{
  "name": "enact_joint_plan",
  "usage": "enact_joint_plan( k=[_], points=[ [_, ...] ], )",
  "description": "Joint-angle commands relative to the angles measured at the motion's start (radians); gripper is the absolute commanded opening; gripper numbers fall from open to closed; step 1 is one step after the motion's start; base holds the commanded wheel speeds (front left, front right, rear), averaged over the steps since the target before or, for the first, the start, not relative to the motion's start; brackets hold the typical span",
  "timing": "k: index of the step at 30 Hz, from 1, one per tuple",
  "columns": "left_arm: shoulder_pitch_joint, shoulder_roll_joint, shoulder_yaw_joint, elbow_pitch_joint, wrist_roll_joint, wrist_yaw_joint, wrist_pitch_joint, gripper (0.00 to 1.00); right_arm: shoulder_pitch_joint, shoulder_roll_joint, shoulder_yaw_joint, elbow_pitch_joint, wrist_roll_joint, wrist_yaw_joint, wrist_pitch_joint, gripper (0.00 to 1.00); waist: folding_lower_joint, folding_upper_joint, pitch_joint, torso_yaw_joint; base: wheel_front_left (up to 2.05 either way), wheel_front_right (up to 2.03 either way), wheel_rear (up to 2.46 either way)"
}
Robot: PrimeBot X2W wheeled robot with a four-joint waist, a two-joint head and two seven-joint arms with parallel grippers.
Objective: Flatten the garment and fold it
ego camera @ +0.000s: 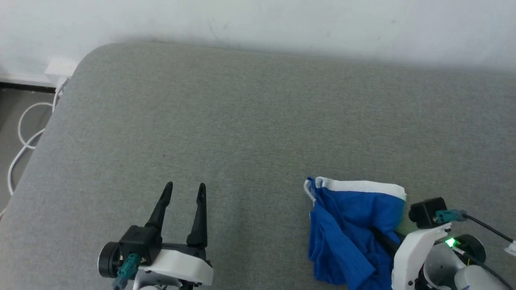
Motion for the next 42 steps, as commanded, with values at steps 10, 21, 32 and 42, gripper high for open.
enact_joint_plan(
  k=[10,21,32,42],
  points=[
    [-0.031,-0.002,-0.008,-0.011,0.006,-0.007,-0.005,1.0,-0.191,-0.24,0.189,-0.045,-0.152,-0.003,0.032,0.0,0.0,0.0,0.022,-0.234,0.0,0.0,0.0],
    [-0.146,-0.002,-0.064,-0.018,0.047,-0.027,-0.005,1.0,-0.392,-0.513,0.327,-0.036,-0.107,-0.003,0.035,0.0,0.0,0.0,0.203,-0.437,0.0,0.0,0.0],
    [-0.256,0.01,-0.056,-0.084,0.094,-0.062,-0.005,1.0,-0.491,-0.639,0.274,0.253,-0.171,-0.003,-0.231,0.0,0.0,0.0,0.398,-0.435,0.0,0.0,0.0],
    [-0.295,0.012,-0.054,-0.124,0.114,-0.066,-0.005,1.0,-0.52,-0.631,0.035,0.572,-0.301,-0.003,-0.406,0.0,0.0,0.0,0.503,-0.373,0.0,0.0,0.0]
  ],
)
